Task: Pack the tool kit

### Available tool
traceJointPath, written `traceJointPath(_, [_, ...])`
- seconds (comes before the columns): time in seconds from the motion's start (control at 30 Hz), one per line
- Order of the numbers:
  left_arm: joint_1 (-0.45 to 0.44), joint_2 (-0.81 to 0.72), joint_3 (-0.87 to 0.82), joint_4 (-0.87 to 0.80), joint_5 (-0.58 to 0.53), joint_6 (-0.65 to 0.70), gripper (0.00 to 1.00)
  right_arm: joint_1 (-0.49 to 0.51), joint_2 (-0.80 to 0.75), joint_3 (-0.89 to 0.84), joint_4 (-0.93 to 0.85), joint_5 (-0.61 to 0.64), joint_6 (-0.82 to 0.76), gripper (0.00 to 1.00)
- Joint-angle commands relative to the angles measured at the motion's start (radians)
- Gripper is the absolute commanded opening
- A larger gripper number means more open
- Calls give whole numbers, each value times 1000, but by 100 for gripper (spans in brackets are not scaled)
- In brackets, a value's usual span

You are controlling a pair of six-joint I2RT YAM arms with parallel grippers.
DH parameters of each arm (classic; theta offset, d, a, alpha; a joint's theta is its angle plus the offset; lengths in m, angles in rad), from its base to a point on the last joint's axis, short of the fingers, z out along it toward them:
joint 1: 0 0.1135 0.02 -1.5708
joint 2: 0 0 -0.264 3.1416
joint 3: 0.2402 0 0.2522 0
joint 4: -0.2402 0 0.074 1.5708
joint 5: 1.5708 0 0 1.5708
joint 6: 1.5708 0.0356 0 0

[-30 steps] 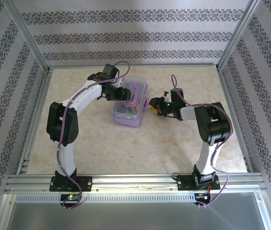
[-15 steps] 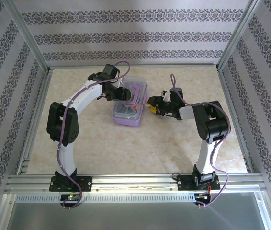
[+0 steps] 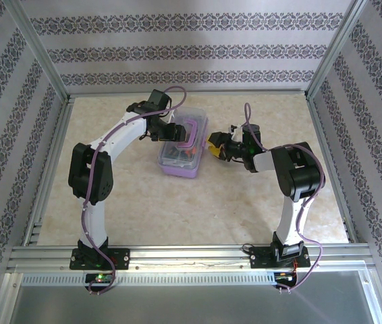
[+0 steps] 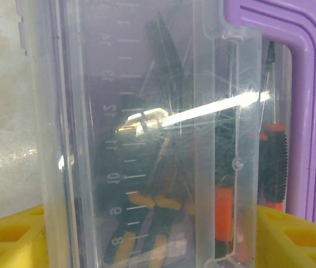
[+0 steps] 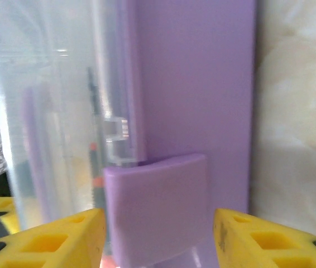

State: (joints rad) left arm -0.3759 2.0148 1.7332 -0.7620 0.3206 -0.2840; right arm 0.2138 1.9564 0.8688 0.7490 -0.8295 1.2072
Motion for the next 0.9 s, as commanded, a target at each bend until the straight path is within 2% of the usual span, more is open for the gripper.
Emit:
traceJointPath(0.0, [4, 126, -67, -97, -52, 27, 35, 4, 8, -8, 146, -38, 37, 55])
traceJointPath(0.27, [37, 126, -81, -76, 22, 21, 34, 7, 64, -2, 237, -52, 91, 62])
traceJointPath(0.37, [52, 127, -90, -56, 90, 5, 33, 9, 74, -2, 239, -50, 89, 65])
traceJointPath(0.63, [54, 126, -90, -49, 108, 3, 33, 29, 123, 27, 328, -68, 126, 76])
traceJointPath(0.87, [55, 126, -87, -49, 118, 2, 32, 48, 131, 35, 349, -70, 141, 78])
